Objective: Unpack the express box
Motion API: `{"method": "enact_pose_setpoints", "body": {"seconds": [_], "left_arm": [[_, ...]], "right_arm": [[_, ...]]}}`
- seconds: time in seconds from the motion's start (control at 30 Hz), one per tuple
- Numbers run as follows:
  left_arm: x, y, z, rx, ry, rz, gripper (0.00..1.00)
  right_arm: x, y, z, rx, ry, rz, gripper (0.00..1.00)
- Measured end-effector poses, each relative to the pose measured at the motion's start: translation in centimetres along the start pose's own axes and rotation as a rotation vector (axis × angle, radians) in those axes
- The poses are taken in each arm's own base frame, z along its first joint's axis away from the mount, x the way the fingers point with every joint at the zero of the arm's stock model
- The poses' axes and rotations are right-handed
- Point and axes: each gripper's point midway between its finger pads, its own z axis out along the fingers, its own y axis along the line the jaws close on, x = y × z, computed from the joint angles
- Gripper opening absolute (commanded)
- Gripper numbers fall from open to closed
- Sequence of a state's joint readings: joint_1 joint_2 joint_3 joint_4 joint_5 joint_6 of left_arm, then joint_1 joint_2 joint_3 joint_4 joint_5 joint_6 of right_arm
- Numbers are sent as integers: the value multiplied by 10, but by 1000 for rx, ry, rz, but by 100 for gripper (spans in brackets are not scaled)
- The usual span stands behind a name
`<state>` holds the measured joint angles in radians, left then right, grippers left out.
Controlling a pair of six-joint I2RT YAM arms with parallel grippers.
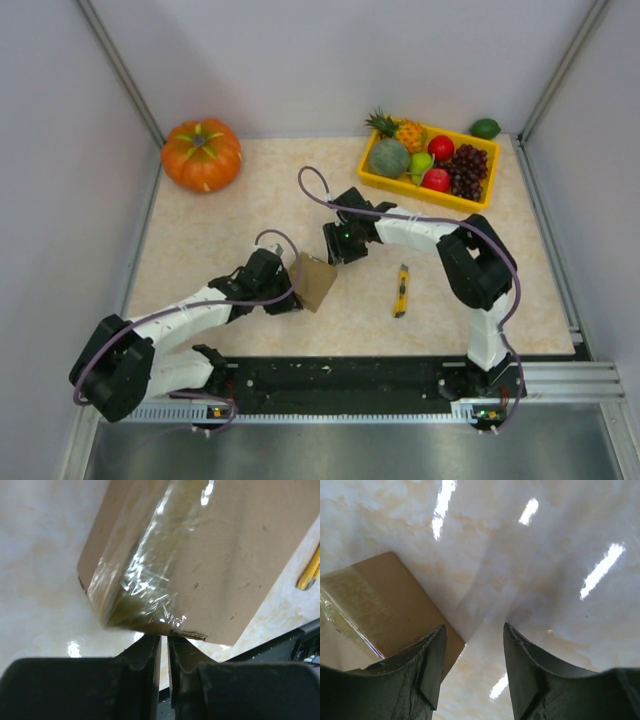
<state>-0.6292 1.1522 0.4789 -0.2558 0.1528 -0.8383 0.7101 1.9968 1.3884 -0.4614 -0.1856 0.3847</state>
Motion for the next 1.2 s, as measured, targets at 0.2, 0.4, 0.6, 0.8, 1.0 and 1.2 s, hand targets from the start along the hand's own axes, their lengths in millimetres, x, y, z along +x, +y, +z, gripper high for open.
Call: {"method": "enact_pose_setpoints", "body": {"seconds": [0.2, 0.4, 0.6, 0.8, 1.0, 1.2], "left_arm": [[-14, 1, 2, -44, -48, -17, 17], [-42, 1, -2, -94, -151, -31, 22], [-65, 7, 4, -118, -176, -89, 26], [-89, 16, 4, -132, -187, -148, 27], [-97, 21, -13, -173, -204, -161, 22], [-81, 7, -43, -94, -198, -120, 26]], "right_arm": [[29, -8, -15, 13, 37, 6, 48], [55, -12, -34, 16, 57, 6, 47], [76, 2, -54, 15, 36, -40, 47], [88, 16, -64, 23, 15, -49, 48], [66, 7, -100, 92, -123, -30, 50], [13, 4, -122, 118, -250, 0, 49]]}}
